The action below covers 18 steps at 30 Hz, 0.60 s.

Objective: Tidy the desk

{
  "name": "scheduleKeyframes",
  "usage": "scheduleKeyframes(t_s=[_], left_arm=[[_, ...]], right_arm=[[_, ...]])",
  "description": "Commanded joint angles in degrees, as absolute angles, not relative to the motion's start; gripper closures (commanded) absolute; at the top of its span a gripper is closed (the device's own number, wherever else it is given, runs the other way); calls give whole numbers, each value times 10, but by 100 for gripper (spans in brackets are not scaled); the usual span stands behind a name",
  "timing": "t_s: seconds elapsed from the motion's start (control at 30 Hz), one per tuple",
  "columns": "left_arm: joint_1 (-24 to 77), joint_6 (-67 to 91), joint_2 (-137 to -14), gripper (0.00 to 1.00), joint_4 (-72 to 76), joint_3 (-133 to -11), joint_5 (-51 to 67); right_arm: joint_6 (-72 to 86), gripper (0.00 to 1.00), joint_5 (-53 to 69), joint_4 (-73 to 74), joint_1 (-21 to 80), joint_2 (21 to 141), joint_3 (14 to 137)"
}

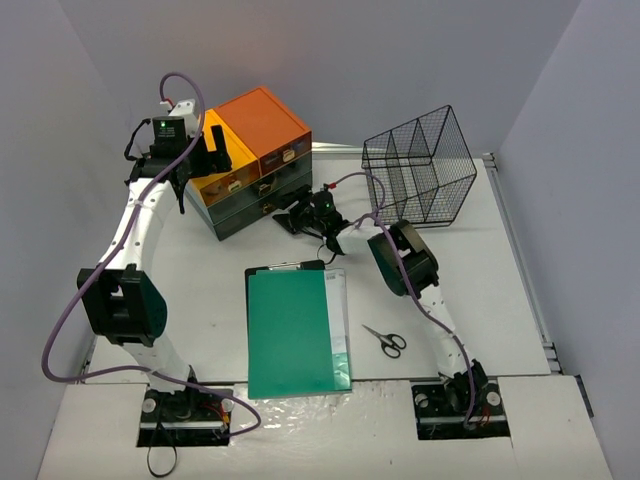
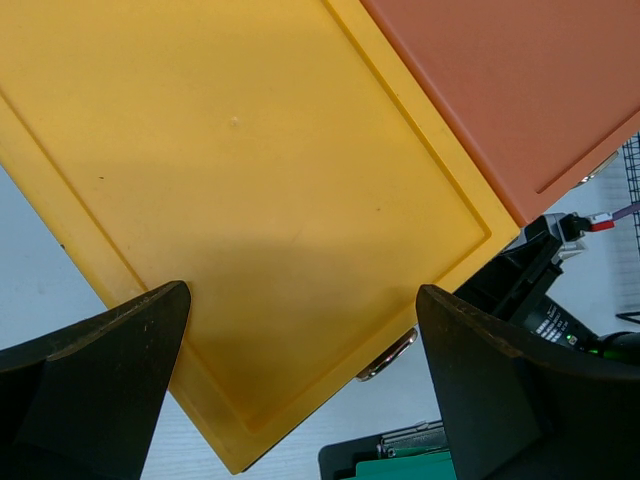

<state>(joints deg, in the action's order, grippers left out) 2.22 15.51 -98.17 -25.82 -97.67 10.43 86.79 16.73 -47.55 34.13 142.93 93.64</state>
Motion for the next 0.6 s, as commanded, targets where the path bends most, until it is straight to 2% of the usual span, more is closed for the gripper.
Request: scheduleKeyframes(t_s=[0.0, 0.23, 0.37, 0.57], left_arm=[[8, 155, -990, 3, -348, -974, 65], [8, 156, -996, 3, -349, -982, 66], [8, 155, -998, 3, -351, -984, 65], [8, 154, -1000, 3, -352, -988, 65]], right_arm=[[921, 45, 183, -545, 343, 1422, 966], [932, 50, 181, -544, 343, 1441, 987], [944, 61, 186, -548, 344, 1459, 998], [933, 62, 192, -519, 343, 1455, 1009]])
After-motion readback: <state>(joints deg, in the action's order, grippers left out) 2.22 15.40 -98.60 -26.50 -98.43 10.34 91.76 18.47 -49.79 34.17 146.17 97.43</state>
